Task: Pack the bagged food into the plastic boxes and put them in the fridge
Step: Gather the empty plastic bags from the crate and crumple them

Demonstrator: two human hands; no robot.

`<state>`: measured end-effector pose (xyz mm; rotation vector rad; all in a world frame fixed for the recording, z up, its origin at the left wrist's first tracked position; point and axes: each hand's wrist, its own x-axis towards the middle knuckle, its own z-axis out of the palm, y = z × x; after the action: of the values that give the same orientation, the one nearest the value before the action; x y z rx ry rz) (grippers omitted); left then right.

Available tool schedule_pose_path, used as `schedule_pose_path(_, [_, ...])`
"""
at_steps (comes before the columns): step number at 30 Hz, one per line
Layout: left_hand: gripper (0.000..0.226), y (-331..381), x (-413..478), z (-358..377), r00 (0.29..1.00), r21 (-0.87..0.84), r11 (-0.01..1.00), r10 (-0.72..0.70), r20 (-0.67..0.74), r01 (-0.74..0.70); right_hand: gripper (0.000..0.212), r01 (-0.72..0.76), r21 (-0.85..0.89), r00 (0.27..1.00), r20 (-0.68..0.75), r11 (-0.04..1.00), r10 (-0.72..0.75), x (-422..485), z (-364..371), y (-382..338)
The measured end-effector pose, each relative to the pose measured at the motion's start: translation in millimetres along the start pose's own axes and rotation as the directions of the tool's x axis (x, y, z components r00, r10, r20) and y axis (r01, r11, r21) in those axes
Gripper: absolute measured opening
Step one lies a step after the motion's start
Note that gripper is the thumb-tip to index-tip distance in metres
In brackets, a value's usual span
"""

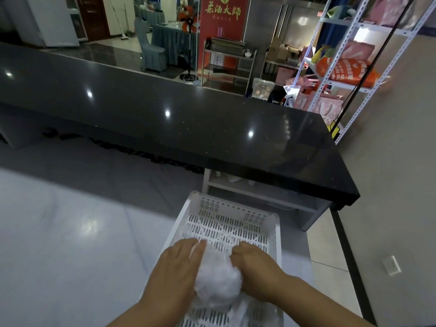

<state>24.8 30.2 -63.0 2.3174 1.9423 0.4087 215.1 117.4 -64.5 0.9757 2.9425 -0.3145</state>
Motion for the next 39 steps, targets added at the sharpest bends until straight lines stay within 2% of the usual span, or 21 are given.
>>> schedule_pose_path(3, [0.097, 0.1, -4.4, -15.2, 0.983, 0.011, 0.983, -0.185, 0.001, 0.185, 0.005, -0.093, -0.036, 0.990, -0.110, 0.995, 0.088, 0.4, 0.7, -1.0])
schedule_pose_path(7, [0.047, 11.8, -5.3, -35.9, 0.944, -0.015, 0.946, -0.322, 0.064, 0.324, 0.016, -0.237, -0.060, 0.962, -0.156, 0.970, 0.226, 4.3, 2.8, -3.4])
schedule_pose_path(8, [0.043, 14.3, -5.9, -35.1, 0.936, -0.049, 0.938, -0.339, 0.093, 0.344, 0.016, -0.258, -0.063, 0.956, -0.162, 0.964, 0.246, 4.9, 3.1, -4.5])
schedule_pose_path(12, [0.064, 20.8, -0.6, -20.7, 0.877, -0.311, 0.831, -0.375, 0.301, 0.462, 0.019, -0.239, -0.111, 0.957, -0.192, 0.965, 0.215, 1.8, 5.2, -15.1])
schedule_pose_path(14, [0.071, 23.7, 8.7, -11.8, 0.881, -0.387, 0.800, -0.352, 0.315, 0.458, 0.019, -0.158, -0.124, 0.973, -0.190, 0.980, 0.133, 0.0, 9.6, -20.1])
schedule_pose_path(16, [0.070, 24.6, 20.9, -4.1, 0.908, -0.458, 0.786, -0.323, 0.266, 0.414, 0.022, -0.080, -0.168, 0.981, -0.187, 0.983, 0.048, -0.3, 11.3, -22.0])
schedule_pose_path(20, [0.047, 22.8, 34.1, 7.0, 0.958, -0.429, 0.860, -0.210, 0.197, 0.277, 0.033, -0.015, -0.228, 0.980, -0.197, 0.974, -0.031, -2.0, 10.2, -19.7])
schedule_pose_path(24, [0.031, 24.1, 35.3, 9.4, 0.974, -0.368, 0.910, -0.130, 0.185, 0.191, 0.053, -0.049, 0.023, 0.962, -0.267, 0.999, 0.053, -8.3, 14.0, -16.6])
schedule_pose_path(25, [0.032, 23.6, 34.8, 10.5, 0.979, -0.372, 0.913, -0.108, 0.174, 0.166, 0.063, -0.061, 0.102, 0.967, -0.241, 0.993, 0.084, -8.3, 12.7, -17.0])
schedule_pose_path(27, [0.042, 22.6, 33.7, 10.5, 0.987, -0.406, 0.906, -0.057, 0.153, 0.115, 0.093, -0.127, 0.218, 0.988, -0.063, 0.968, 0.143, -6.5, 7.5, -17.2])
schedule_pose_path(29, [0.053, 22.1, 34.0, 11.6, 0.988, -0.444, 0.892, -0.021, 0.151, 0.087, 0.103, -0.151, 0.169, 0.988, 0.053, 0.974, 0.144, -1.8, 2.1, -15.2])
schedule_pose_path(31, [0.057, 23.4, 32.5, 11.3, 0.987, -0.469, 0.879, -0.011, 0.162, 0.087, 0.092, -0.123, 0.118, 0.990, 0.086, 0.985, 0.113, 2.4, 0.6, -14.2])
schedule_pose_path(34, [0.056, 20.6, 28.4, 10.6, 0.989, -0.449, 0.890, -0.020, 0.150, 0.086, 0.066, -0.088, 0.100, 0.996, 0.038, 0.991, 0.085, 5.1, 4.1, -12.7])
schedule_pose_path(36, [0.047, 16.3, 23.3, 3.3, 0.995, -0.346, 0.935, -0.049, 0.086, 0.076, 0.052, -0.094, 0.076, 0.995, 0.024, 0.993, 0.092, 6.5, 6.6, -11.0])
schedule_pose_path(39, [0.033, 4.0, 11.6, -10.6, 0.996, -0.173, 0.983, -0.075, -0.050, 0.065, 0.044, -0.131, 0.083, 0.990, 0.058, 0.988, 0.127, 11.0, 6.7, -9.6])
